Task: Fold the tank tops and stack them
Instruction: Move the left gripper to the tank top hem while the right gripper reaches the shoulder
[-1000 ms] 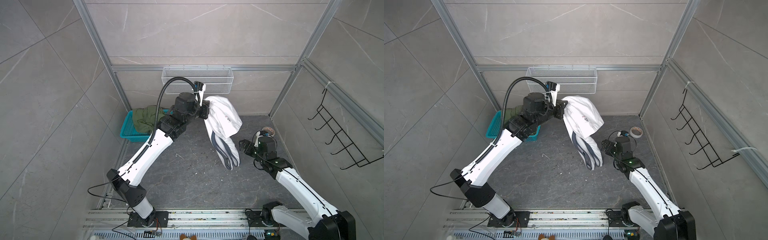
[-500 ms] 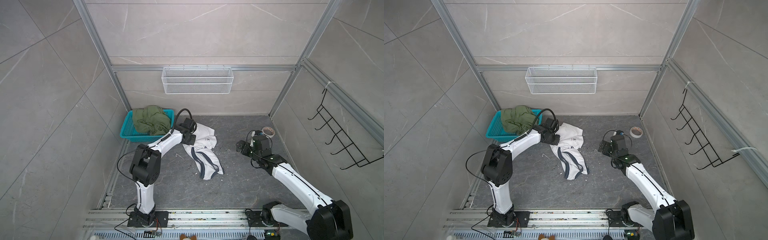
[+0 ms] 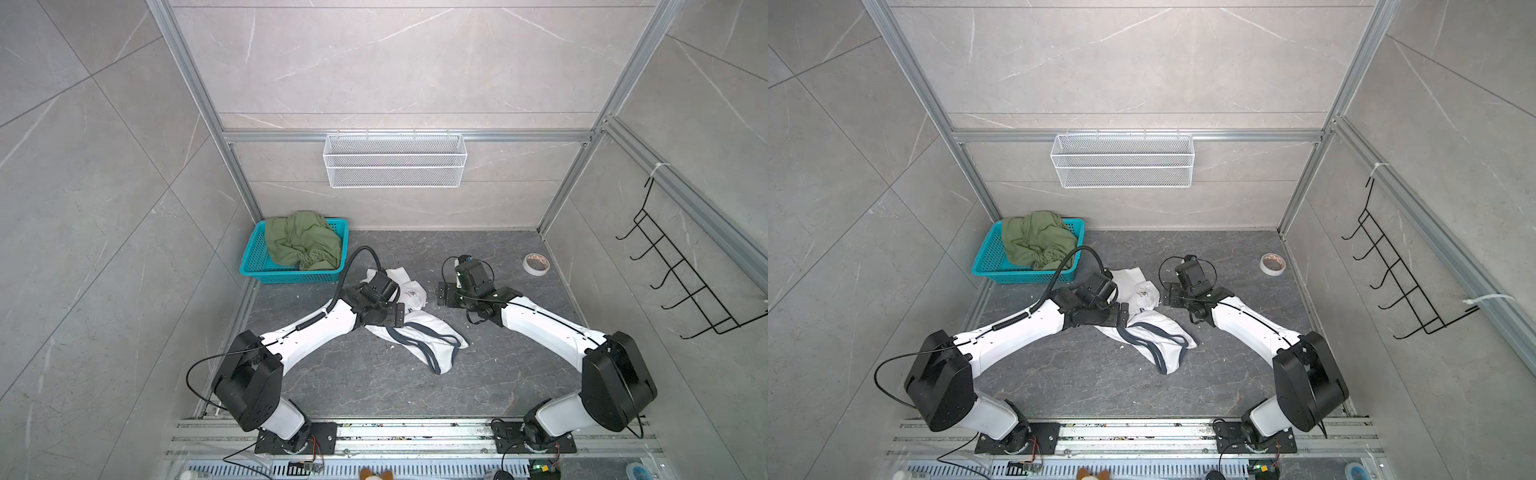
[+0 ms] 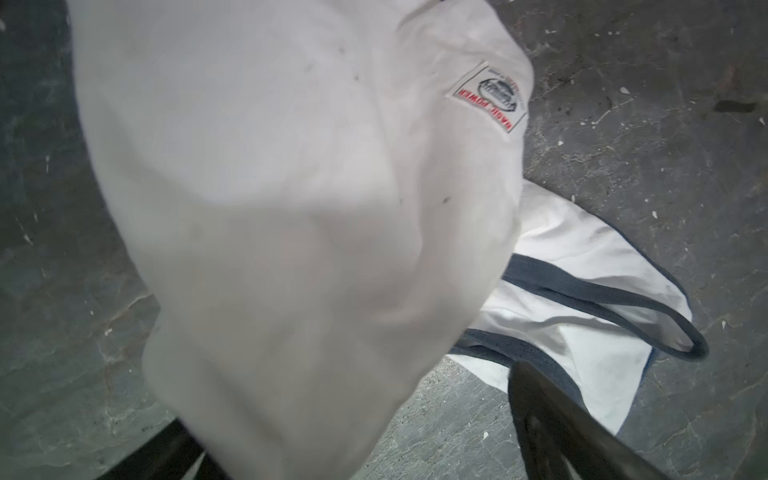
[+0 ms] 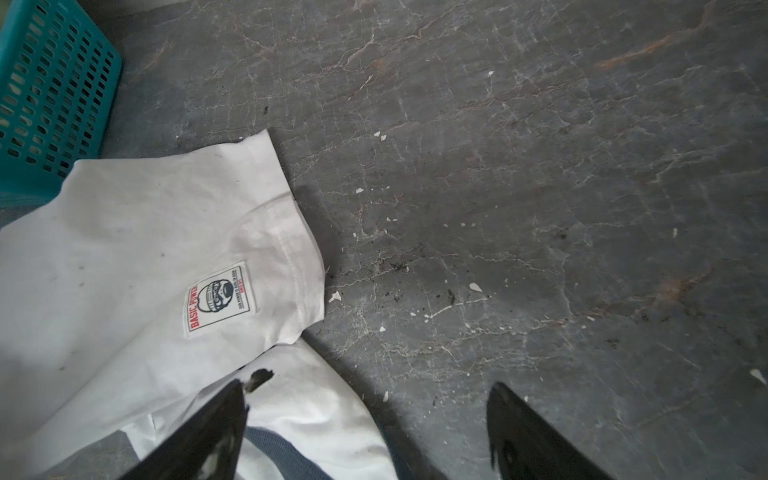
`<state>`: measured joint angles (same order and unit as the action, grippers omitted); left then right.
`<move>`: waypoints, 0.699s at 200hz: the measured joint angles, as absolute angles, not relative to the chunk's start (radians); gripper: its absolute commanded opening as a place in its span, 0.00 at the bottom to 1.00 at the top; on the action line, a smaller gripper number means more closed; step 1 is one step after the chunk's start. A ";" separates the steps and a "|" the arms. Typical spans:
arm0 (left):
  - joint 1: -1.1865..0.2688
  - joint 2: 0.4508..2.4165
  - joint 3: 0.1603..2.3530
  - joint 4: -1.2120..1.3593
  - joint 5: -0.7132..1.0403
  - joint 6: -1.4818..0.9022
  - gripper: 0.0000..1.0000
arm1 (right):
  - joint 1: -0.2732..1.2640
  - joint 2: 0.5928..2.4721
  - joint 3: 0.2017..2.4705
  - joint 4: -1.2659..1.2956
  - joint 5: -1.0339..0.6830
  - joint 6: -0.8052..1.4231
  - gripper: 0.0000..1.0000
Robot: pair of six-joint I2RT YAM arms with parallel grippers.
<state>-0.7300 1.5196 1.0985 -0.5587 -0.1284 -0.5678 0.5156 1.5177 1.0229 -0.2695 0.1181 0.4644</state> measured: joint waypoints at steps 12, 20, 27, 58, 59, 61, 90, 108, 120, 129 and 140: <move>-0.727 1.514 1.085 -0.544 -0.130 -0.589 0.97 | 0.522 1.529 1.031 -0.271 0.108 0.455 0.89; -0.725 1.505 1.076 -0.530 -0.135 -0.601 0.97 | 0.530 1.535 1.035 -0.270 0.100 0.450 0.89; -0.725 1.494 1.066 -0.516 -0.144 -0.607 0.97 | 0.539 1.541 1.038 -0.270 0.089 0.446 0.88; -0.725 1.383 0.982 -0.472 -0.202 -0.618 0.97 | 0.584 1.587 1.040 -0.242 0.018 0.413 0.86; -0.725 1.379 0.980 -0.472 -0.204 -0.618 0.97 | 0.585 1.589 1.040 -0.241 0.017 0.412 0.86; -0.725 1.368 0.974 -0.470 -0.209 -0.618 0.97 | 0.591 1.595 1.041 -0.237 0.010 0.406 0.86; -0.719 1.260 0.920 -0.448 -0.258 -0.614 0.97 | 0.659 1.654 1.062 -0.226 -0.031 0.349 0.85; -0.709 1.221 0.899 -0.435 -0.279 -0.611 0.97 | 0.692 1.684 1.093 -0.220 -0.044 0.311 0.85; -0.702 1.205 0.883 -0.424 -0.288 -0.609 0.97 | 0.704 1.705 1.122 -0.220 -0.047 0.292 0.83; -0.699 1.197 0.871 -0.415 -0.289 -0.608 0.97 | 0.708 1.724 1.147 -0.220 -0.046 0.282 0.80; -0.695 1.190 0.857 -0.405 -0.289 -0.607 0.97 | 0.710 1.749 1.177 -0.220 -0.036 0.271 0.73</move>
